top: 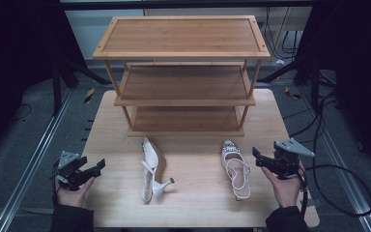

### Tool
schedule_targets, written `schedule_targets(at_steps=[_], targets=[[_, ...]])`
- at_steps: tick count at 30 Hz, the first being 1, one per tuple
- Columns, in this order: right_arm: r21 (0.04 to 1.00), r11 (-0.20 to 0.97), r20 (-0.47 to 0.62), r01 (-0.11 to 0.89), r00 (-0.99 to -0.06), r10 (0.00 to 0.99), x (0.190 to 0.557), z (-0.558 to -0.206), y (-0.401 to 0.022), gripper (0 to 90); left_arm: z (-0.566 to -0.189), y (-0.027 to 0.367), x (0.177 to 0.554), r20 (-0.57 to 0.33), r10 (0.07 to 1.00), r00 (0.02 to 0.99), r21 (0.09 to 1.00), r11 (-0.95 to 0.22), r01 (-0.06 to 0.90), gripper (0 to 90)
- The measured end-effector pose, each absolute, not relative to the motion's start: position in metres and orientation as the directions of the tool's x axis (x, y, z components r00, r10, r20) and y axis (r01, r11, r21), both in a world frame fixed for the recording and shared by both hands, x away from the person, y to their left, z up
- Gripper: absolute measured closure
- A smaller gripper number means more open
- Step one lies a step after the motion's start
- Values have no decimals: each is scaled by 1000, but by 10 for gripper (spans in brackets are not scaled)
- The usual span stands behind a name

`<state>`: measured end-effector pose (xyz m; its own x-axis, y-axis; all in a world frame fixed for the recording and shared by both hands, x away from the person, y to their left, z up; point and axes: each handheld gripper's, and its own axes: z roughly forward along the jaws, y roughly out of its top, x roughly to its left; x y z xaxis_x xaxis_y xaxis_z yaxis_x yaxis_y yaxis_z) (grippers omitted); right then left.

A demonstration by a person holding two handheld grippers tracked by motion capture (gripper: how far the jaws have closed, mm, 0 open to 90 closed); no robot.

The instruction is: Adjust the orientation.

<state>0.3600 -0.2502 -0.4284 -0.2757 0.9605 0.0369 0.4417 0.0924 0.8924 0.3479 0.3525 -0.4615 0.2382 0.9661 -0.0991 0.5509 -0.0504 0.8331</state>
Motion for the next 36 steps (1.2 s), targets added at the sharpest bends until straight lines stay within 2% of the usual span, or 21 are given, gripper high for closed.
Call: schedule_targets(at_steps=[1, 2, 3, 4, 6, 7, 10, 11, 13, 16, 19, 30, 36], targets=[[892, 92, 37, 442, -276, 961, 360, -428, -250, 198, -461, 353, 348, -99, 966, 238, 833, -50, 551, 243], [889, 121, 33, 442, -327, 945, 357, -424, -237, 206, -464, 350, 349, -92, 963, 252, 827, -67, 558, 245], [889, 121, 33, 442, -327, 945, 357, -424, -237, 206, -464, 350, 349, -92, 963, 252, 827, -67, 558, 257], [888, 141, 36, 438, -372, 928, 354, -421, -225, 224, -465, 349, 349, -90, 961, 261, 824, -75, 562, 264], [889, 147, 37, 434, -386, 922, 353, -419, -221, 232, -466, 347, 348, -81, 959, 272, 821, -91, 564, 266], [889, 156, 51, 431, -431, 901, 351, -415, -207, 239, -467, 347, 348, -78, 959, 274, 821, -94, 563, 279], [892, 160, 59, 423, -460, 886, 349, -411, -195, 258, -468, 346, 347, -75, 959, 273, 820, -96, 564, 287], [894, 181, 56, 409, -504, 862, 344, -407, -178, 280, -468, 346, 347, -74, 959, 273, 821, -97, 563, 292], [908, 194, 36, 371, -530, 847, 339, -406, -164, 322, -469, 346, 347, -70, 960, 271, 819, -100, 565, 293], [911, 196, 41, 361, -555, 831, 337, -404, -154, 339, -469, 345, 347, -65, 960, 272, 818, -105, 565, 295], [910, 223, 47, 350, -620, 783, 332, -401, -128, 359, -470, 345, 347, -65, 960, 272, 815, -106, 570, 296], [894, 293, 59, 339, -737, 673, 337, -408, -58, 435, -471, 345, 347, -54, 961, 271, 813, -115, 571, 303], [879, 337, 49, 338, -766, 641, 339, -417, -31, 458, -471, 346, 346, -52, 961, 270, 814, -116, 570, 307]])
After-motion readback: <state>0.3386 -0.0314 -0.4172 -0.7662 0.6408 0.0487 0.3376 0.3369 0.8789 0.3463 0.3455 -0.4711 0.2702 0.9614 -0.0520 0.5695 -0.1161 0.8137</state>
